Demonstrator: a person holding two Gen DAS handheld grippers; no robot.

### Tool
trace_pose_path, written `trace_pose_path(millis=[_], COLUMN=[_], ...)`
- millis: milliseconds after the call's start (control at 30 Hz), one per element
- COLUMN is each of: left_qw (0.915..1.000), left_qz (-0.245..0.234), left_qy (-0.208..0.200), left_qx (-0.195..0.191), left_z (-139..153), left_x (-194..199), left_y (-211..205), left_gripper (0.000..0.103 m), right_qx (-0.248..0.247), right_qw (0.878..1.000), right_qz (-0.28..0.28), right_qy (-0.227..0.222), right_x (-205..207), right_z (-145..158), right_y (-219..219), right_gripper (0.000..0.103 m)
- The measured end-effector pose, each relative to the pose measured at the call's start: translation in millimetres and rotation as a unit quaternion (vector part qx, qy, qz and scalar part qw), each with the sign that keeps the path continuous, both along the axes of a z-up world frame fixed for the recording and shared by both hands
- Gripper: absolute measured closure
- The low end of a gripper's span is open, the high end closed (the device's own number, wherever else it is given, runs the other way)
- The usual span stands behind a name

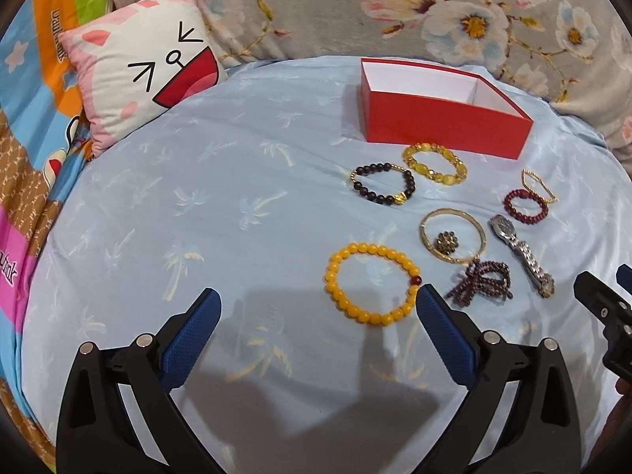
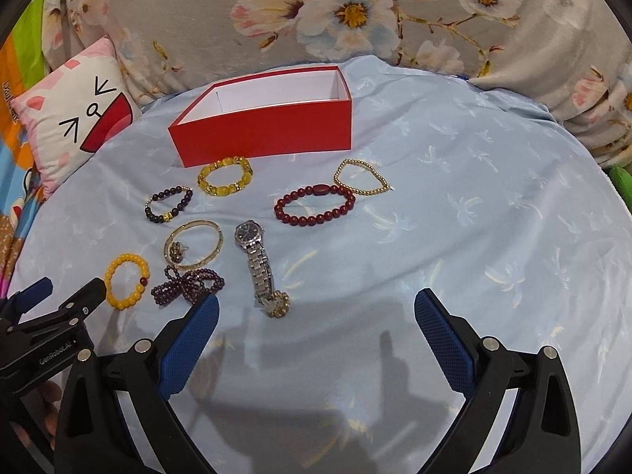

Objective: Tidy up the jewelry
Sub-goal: 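Close the right tool on the silver wristwatch band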

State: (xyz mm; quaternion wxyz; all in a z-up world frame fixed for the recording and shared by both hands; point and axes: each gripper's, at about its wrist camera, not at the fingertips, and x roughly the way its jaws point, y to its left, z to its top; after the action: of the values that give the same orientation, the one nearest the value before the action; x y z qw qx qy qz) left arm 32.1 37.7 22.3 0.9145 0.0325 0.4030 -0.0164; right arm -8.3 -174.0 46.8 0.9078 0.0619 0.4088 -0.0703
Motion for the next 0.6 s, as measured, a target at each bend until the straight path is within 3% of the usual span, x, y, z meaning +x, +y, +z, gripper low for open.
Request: trace_pose_path(millis=[200, 300, 600], left_qw=[0.9999, 0.9999, 0.9997], left_qz=[-0.005, -0.012, -0.015], left_qy=[0.005, 0.004, 0.018], left_qx=[0.014, 0.010, -0.002], left_z=[-5, -7, -14], left_x=[7, 10, 19], left_y=[-3, -4, -3], left_gripper=[0.008, 0.008, 0.008], right_qx=[0.000, 0.002, 0.003], right_qw=[1.000, 1.000, 0.998], right_qz=[0.019, 0.024, 0.035], right_qy=[0.008, 0.019, 0.058], right_x=[26, 38, 60], right_z=[-3, -9, -31], right_y=[11, 13, 20], right_gripper=[0.012, 0.018, 0.051])
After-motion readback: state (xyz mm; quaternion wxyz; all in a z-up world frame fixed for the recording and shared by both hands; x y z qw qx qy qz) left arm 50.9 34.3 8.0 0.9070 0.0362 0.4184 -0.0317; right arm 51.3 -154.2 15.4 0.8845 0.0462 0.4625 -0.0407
